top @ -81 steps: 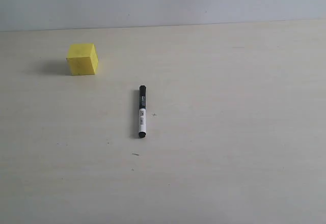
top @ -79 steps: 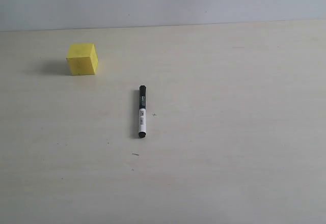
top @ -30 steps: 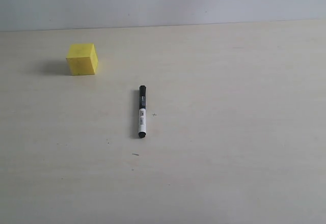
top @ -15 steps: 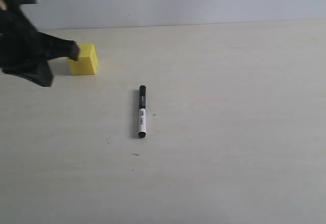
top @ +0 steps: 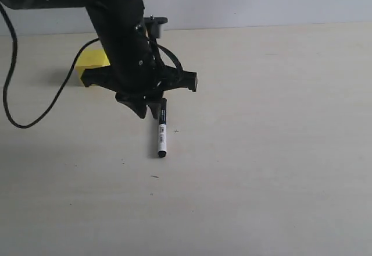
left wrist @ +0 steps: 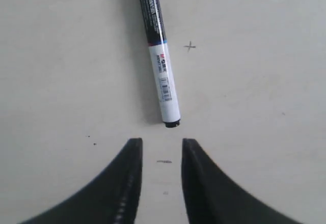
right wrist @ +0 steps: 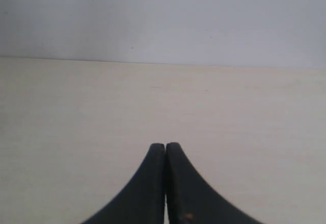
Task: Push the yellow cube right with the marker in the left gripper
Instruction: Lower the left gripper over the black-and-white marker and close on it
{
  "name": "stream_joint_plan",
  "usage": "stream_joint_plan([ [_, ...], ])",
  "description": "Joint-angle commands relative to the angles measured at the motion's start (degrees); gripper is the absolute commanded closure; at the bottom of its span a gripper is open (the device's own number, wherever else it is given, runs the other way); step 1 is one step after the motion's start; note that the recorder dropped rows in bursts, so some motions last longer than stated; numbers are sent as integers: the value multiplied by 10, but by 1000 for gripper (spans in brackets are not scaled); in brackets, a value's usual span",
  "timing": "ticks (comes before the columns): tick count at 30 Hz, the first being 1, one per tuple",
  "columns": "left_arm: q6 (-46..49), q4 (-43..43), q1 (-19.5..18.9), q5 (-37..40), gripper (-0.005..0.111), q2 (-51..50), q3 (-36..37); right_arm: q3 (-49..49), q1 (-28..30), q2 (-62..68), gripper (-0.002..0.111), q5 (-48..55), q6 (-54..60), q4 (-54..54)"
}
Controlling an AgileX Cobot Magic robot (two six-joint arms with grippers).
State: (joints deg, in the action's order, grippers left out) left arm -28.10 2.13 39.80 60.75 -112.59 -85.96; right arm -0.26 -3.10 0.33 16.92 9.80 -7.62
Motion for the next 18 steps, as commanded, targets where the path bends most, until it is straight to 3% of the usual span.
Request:
stream_joint_plan([
  [1,-26,2,2,-27,64,-38,-8,3,-2,-3,108,-3,1,1],
  [18,-39,-2,2,-97,61,-111,-8,3,-2,-3,108,-3,1,1],
])
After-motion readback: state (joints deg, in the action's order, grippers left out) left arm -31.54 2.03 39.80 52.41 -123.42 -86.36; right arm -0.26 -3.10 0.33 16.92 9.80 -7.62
